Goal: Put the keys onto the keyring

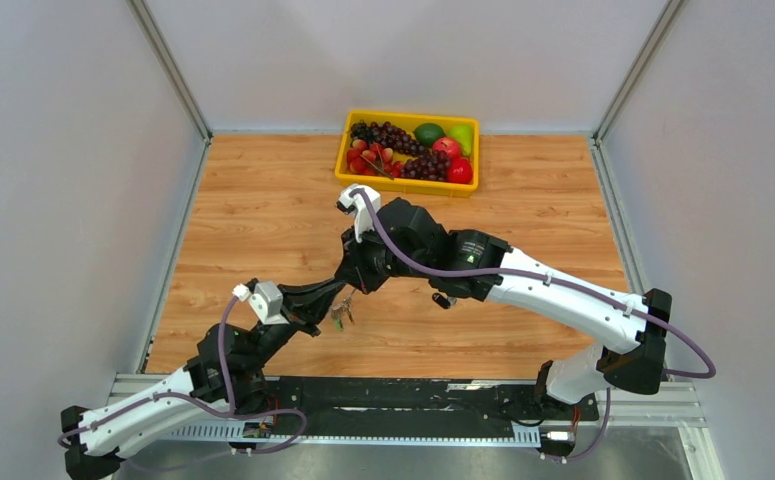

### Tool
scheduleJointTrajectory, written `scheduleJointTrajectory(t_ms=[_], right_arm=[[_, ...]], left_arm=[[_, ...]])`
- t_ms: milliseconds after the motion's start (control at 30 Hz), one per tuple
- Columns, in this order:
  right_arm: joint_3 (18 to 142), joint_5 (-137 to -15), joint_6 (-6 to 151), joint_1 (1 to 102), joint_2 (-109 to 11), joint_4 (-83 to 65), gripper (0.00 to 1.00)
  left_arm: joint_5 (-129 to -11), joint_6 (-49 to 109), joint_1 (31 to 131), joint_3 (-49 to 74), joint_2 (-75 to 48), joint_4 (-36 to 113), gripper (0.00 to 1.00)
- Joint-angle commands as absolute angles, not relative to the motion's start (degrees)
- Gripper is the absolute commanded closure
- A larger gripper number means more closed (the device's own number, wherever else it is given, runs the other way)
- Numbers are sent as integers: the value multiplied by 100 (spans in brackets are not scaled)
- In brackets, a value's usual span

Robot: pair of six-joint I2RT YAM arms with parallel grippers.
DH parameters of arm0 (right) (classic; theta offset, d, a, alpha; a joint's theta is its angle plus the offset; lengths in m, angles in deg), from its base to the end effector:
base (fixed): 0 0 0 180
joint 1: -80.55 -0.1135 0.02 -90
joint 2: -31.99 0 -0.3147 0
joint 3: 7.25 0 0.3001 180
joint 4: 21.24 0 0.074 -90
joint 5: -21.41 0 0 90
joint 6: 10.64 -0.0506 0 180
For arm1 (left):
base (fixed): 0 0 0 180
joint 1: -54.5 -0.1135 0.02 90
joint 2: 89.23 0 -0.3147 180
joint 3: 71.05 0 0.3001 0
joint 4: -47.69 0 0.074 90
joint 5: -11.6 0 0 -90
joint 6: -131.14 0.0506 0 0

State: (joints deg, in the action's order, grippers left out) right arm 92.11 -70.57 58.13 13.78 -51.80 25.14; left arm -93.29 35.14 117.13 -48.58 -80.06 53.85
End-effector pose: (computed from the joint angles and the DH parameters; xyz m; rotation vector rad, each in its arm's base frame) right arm 0.1491 0.3518 0.4431 -0.8942 2.0732 0.9188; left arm 0.0655 -0.0981 0.2736 0.3958 1.2294 -0.8753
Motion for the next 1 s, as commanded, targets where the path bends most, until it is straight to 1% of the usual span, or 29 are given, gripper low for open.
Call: scheduleJointTrajectory(t_ms=[0,333,367,467,500,567,633,733,967], right_arm=[[9279,-7057,5731,1293,-5022,2297,100],[9017,-7127,5730,1290,-4867,2276,100],[9021,-7097,5730,1295,-4839,2273,98],[8993,-6888,5739,1296,-4708,2267,74],[8976,-6862,5750,1296,-4659,2270,68],[8922,-6559,5777,1329,-4524,2265,60],[8804,-6439,5795,1392,-4357,2266,55],[8461,-6280,5750,1567,-4088,2271,50],[7426,-6147,5457,2132,-3546,2242,47]], left_arm=[[-9503,3409,11707,-4910,-8359,5530,100],[-9691,3323,11713,-4906,-8510,5392,100],[-9722,3327,11709,-4902,-8510,5365,100],[-9791,3344,11709,-4892,-8549,5301,100],[-9837,3354,11708,-4886,-8560,5259,100],[-9914,3376,11708,-4877,-8594,5185,100],[-9992,3402,11709,-4863,-8609,5128,100],[-10097,3427,11714,-4860,-8607,5088,100],[-10213,3446,11708,-4853,-8591,5032,100]])
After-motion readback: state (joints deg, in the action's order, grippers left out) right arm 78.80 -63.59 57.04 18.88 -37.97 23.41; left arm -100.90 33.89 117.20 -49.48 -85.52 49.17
